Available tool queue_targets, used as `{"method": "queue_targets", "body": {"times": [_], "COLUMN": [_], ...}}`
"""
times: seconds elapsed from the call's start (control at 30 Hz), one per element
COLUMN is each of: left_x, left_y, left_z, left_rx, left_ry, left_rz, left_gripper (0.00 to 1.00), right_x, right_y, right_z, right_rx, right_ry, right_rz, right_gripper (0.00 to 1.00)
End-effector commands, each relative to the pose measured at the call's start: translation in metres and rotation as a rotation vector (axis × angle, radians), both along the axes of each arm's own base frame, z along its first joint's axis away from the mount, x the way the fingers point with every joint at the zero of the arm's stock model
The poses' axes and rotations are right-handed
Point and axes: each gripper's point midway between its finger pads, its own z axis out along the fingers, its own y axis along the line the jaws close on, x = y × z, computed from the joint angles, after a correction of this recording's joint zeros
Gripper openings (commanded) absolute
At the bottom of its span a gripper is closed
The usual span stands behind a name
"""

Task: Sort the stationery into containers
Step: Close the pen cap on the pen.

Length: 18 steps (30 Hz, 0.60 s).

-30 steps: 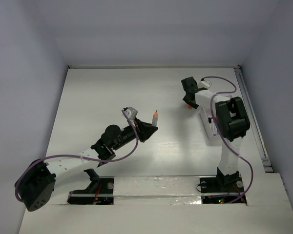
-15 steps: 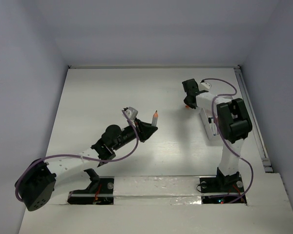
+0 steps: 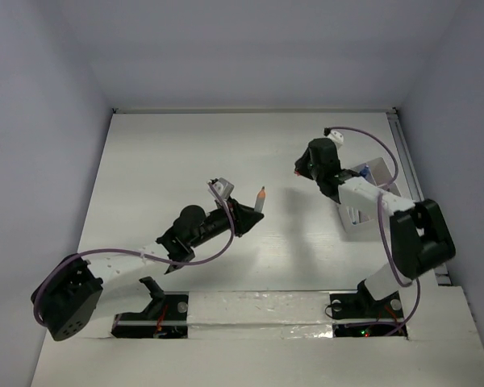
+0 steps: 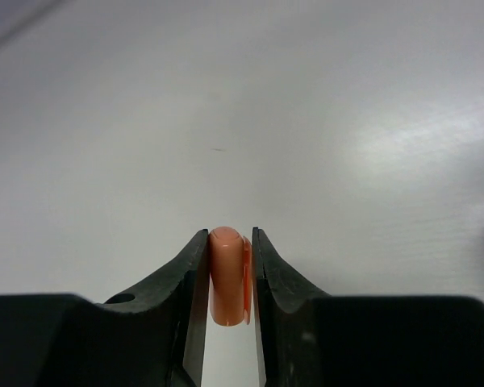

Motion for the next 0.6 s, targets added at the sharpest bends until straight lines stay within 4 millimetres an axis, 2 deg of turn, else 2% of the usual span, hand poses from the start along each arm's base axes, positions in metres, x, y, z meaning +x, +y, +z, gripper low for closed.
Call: {"method": "queue_targets", "body": {"times": [0.0,0.07,0.1,0.2,0.23,0.27,0.33,0.37,0.4,0.43,0.57], "left_x": [-0.005,-0.008,-0.009,-0.017,-0.019,-0.024,-0.027,-0.028,-0.028,-0.025,-0.022], "left_y": [-0.013,-0.015,-0.016,-0.020,-0.022,-0.024,-0.028,-0.030,-0.031,-0.032,-0.037], "left_z": [0.050,0.056,0.062,0.079,0.085,0.089,0.102,0.101,0.109,0.108,0.112], "left_rx": [-0.136,-0.159,-0.178,-0.244,-0.270,-0.291,-0.329,-0.334,-0.353,-0.352,-0.356], "left_ry": [-0.068,-0.063,-0.062,-0.052,-0.059,-0.040,-0.047,-0.028,-0.039,-0.035,-0.028], "left_rz": [-0.059,-0.078,-0.084,-0.133,-0.151,-0.183,-0.211,-0.228,-0.237,-0.237,-0.243], "left_gripper": [0.00,0.00,0.00,0.00,0.00,0.00,0.00,0.00,0.00,0.00,0.00], "right_x": [0.001,-0.014,-0.023,-0.044,-0.053,-0.064,-0.076,-0.085,-0.093,-0.101,-0.118], "right_y": [0.034,0.045,0.045,0.052,0.053,0.060,0.062,0.070,0.077,0.080,0.089], "right_z": [0.109,0.127,0.146,0.167,0.188,0.190,0.213,0.219,0.225,0.237,0.255], "right_rx": [0.106,0.153,0.176,0.251,0.284,0.317,0.361,0.386,0.403,0.419,0.467], "right_ry": [-0.333,-0.401,-0.450,-0.541,-0.609,-0.616,-0.692,-0.702,-0.719,-0.755,-0.811], "right_rz": [0.184,0.258,0.277,0.349,0.374,0.414,0.449,0.496,0.524,0.545,0.606], "right_gripper": [0.03,0.03,0.03,0.00,0.00,0.00,0.00,0.00,0.00,0.00,0.00]}}
